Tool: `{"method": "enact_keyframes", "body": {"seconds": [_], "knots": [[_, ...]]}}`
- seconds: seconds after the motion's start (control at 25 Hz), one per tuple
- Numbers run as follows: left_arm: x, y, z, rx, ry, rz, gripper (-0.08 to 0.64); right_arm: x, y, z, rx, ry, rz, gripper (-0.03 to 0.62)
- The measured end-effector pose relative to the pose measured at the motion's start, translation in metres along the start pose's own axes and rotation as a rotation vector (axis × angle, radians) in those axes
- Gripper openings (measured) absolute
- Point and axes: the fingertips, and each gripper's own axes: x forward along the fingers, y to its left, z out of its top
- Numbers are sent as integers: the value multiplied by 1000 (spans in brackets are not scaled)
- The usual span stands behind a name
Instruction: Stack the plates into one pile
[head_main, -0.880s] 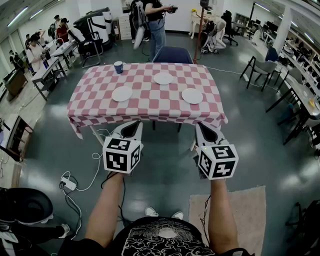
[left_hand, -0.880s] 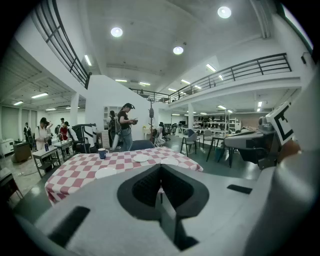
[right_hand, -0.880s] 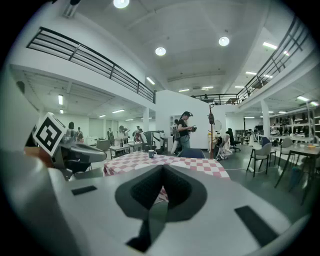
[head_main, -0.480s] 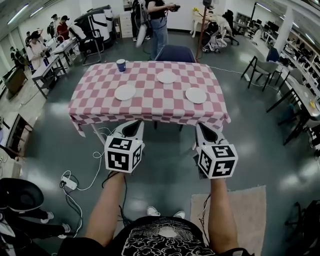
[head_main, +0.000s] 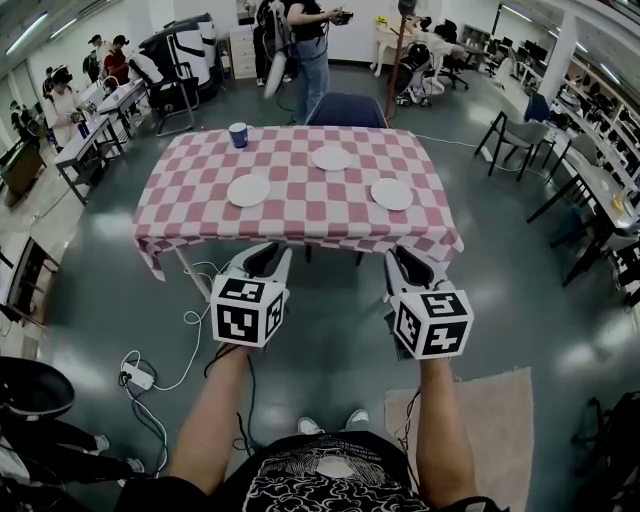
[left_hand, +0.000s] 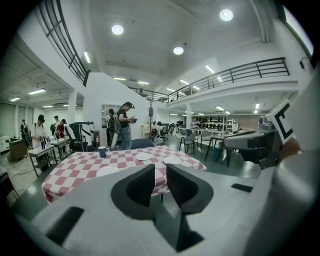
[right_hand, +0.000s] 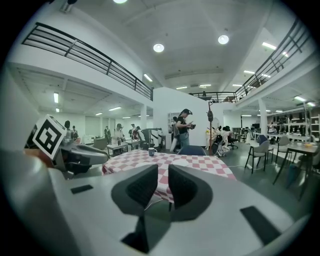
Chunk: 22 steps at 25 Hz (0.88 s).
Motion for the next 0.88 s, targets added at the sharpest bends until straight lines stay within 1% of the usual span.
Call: {"method": "enact_keyframes", "body": {"seconds": [0.12,0.32,0.4,0.72,0.88], "knots": [[2,4,1,1,-5,1,101,5,4,1,-7,5,5,90],[6,14,0,-20,2,4,169,13,7,3,-12,12,9,126],[8,20,-1,-26,6,11,184,19,7,4,-12,12,13,133],[28,65,-2,-31,11,98,211,73,14,4,2,19,87,207],[44,96,-1,-58,10,149,225,112,18,6,-11,37,136,233]]}}
